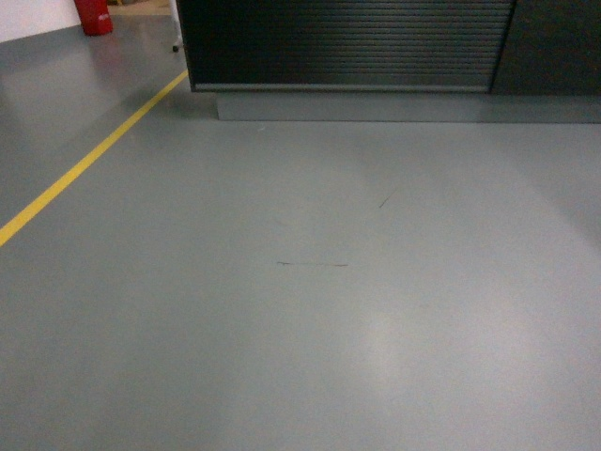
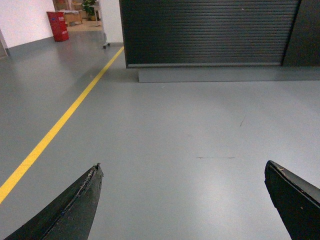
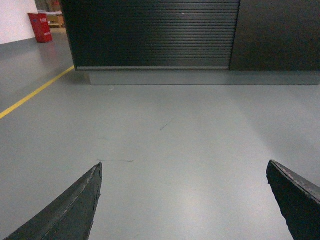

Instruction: Place dark red mango on scale at checkout

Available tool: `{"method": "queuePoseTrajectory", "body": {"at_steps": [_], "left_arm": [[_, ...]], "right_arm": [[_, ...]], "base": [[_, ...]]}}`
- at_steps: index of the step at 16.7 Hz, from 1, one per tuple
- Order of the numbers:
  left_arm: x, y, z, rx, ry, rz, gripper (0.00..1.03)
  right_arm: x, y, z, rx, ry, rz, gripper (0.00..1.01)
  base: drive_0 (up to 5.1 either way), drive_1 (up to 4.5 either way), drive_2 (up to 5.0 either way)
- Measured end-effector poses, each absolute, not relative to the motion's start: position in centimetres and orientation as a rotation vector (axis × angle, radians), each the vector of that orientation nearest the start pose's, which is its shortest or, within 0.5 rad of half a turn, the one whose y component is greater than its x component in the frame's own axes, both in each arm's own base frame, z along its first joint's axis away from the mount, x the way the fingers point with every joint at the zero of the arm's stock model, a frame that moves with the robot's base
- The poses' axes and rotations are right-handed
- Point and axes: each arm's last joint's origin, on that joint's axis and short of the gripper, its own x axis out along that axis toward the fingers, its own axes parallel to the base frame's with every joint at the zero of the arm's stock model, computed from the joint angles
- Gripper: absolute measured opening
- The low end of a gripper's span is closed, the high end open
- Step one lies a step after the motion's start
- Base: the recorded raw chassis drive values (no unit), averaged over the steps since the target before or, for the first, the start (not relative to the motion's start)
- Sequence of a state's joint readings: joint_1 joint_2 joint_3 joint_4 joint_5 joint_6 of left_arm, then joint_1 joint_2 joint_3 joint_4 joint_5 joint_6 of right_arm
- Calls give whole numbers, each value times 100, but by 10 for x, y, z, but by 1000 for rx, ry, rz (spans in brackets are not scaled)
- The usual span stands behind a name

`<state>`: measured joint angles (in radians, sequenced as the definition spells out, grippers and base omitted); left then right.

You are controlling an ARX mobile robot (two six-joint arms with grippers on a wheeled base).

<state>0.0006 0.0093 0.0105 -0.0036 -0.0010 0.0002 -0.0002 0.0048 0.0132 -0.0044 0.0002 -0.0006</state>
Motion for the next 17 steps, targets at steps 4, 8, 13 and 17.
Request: {"method": "queuePoseTrajectory", "body": {"at_steps": [4, 8, 13, 17], "left_arm": [[98, 0, 166, 0, 2, 2, 98], [98, 0, 166, 0, 2, 1, 98], [98, 0, 166, 0, 2, 1, 98], [98, 0, 166, 0, 2, 1, 98]], "right_arm": [[97, 0, 167, -1, -4, 0, 98], [97, 0, 167, -1, -4, 0, 98], [97, 0, 167, -1, -4, 0, 98], [97, 0, 167, -1, -4, 0, 98]], "base": [[0, 0, 0], [0, 0, 0], [0, 0, 0], [0, 0, 0]]}}
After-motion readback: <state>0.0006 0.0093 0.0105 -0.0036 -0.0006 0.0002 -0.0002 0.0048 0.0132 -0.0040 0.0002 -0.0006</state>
